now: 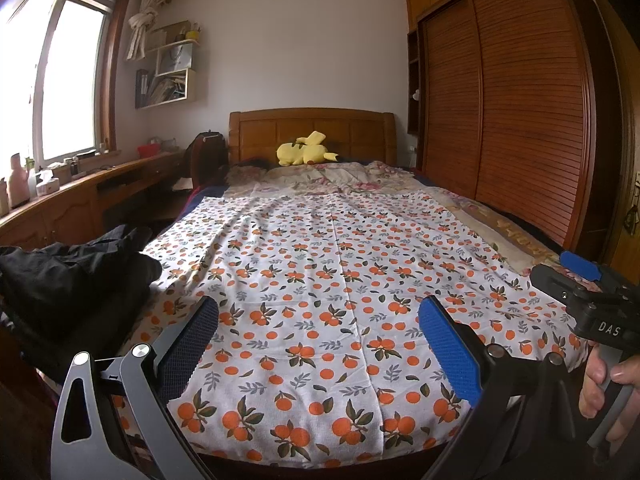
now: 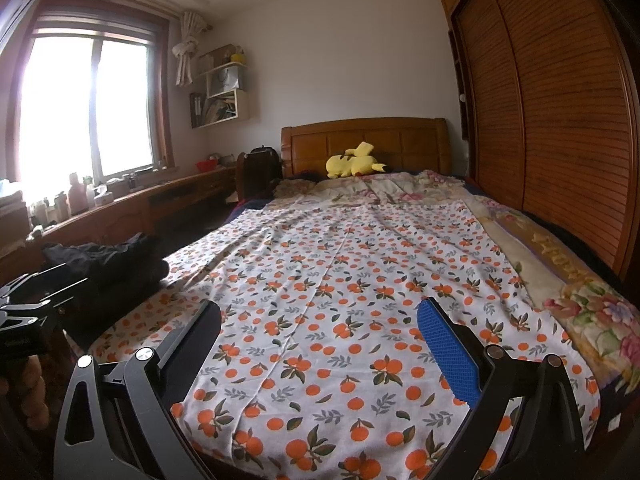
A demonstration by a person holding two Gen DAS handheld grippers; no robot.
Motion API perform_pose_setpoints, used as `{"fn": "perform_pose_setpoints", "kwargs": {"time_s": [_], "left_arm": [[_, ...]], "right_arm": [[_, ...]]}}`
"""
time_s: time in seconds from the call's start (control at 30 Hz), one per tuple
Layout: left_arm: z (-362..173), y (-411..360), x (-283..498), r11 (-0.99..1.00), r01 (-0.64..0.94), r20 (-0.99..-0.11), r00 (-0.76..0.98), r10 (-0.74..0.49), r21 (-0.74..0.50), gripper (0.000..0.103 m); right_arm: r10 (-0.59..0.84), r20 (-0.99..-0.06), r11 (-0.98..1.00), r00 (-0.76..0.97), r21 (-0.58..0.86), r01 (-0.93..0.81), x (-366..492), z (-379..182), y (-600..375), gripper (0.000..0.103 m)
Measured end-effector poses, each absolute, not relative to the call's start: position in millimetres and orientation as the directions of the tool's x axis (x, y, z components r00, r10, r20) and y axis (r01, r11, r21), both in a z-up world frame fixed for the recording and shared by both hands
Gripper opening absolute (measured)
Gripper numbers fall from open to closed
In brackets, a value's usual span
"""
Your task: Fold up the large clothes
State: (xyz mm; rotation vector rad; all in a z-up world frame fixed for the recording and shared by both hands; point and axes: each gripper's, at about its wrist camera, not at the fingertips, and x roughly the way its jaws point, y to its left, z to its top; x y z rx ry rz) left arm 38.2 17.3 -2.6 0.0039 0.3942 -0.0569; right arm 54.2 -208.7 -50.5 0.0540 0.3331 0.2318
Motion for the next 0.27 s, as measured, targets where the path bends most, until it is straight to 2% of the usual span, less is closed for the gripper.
{"fn": "perform_pose_setpoints", "kwargs": {"time_s": [0.27], "left_arm": [[-5.5, 17.5, 37.9, 0.998, 0.055, -0.382, 0.923, -0.052, -0.004, 0.101]], "right_arm": [[0.232, -0.318, 0.973, 0.919, 0.089, -0.215, 54.8, -51.3, -209.4, 0.095]]}}
